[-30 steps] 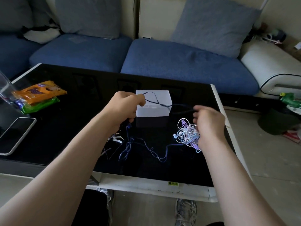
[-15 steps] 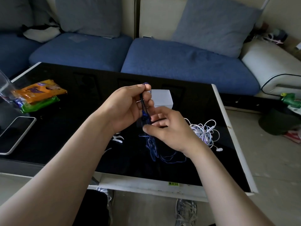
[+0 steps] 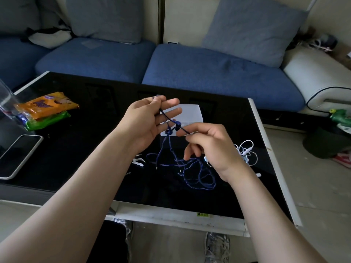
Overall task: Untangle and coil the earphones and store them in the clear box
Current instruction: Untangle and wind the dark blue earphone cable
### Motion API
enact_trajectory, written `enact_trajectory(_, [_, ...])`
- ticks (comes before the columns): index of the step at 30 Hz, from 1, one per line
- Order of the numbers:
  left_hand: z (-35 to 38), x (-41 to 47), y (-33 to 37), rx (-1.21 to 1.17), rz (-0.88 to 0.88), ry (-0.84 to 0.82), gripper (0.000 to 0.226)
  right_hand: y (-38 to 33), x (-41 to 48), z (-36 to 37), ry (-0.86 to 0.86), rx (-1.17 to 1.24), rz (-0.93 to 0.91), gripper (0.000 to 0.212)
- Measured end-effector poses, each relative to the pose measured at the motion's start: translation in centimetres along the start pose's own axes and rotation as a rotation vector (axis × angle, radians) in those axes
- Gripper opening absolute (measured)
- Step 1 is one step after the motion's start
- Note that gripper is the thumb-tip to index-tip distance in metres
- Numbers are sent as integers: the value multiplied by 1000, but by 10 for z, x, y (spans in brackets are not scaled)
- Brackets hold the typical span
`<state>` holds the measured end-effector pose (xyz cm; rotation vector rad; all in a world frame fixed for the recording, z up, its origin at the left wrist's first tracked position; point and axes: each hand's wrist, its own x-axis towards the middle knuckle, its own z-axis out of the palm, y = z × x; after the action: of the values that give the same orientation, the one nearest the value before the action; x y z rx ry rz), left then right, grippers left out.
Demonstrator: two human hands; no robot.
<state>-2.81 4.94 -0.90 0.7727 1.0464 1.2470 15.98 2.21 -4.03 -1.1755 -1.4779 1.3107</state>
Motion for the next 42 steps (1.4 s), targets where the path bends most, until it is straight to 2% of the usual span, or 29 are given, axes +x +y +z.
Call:
enact_trajectory(4, [4, -7, -2, 308, 29, -79, 22, -2, 0, 2, 57, 57, -6, 30])
enact_trajectory(7, [6, -9, -6, 395, 41, -91, 21, -1, 0, 1, 60, 12, 30, 30])
enact_trajectory(12, [0, -2, -10, 402, 81, 47, 24, -4, -2, -2, 3, 23, 14, 32])
enact_trajectory(18, [2, -1, -11, 289, 94, 85, 15, 0, -1, 0, -32, -110, -79, 51])
enact_trajectory(21, [1, -1, -12, 224, 121, 126, 15, 3, -2, -2, -240, -181, -16, 41])
enact_trajectory(23, [1, -1, -11, 210, 142, 135, 16, 0, -6, -2, -464, -261, 116, 36])
enact_trajectory(25, [-1, 0, -9, 237, 158, 125, 16, -2, -12, 1, -606, -429, 251, 35])
enact_trajectory(26, [-2, 1, -8, 269, 161, 117, 18, -2, -13, 4, -603, -531, 295, 39])
enact_trajectory(27, [-3, 2, -8, 304, 157, 101, 20, 0, -12, 6, -528, -621, 309, 46])
enact_trajectory(29, [-4, 2, -6, 345, 111, 18, 25, 8, -4, 8, -250, -722, 280, 51])
enact_trajectory(31, [-2, -2, -5, 358, 26, -105, 28, 17, 3, 4, 61, -705, 206, 35])
enact_trajectory(33, [0, -8, -2, 423, -55, -226, 32, 20, 5, 1, 226, -608, 95, 11])
enact_trajectory(35, [2, -12, -1, 493, -114, -330, 37, 24, 7, 3, 141, -460, 18, 37])
enact_trajectory(36, [2, -13, -1, 517, -133, -362, 39, 21, 8, 3, 92, -368, 2, 39])
enact_trajectory(38, [2, -12, -1, 536, -159, -370, 40, 15, 10, 4, 61, -189, 22, 20])
enact_trajectory(42, [-3, -10, -1, 675, -208, -303, 39, 0, 9, 0, 128, 194, 214, 27])
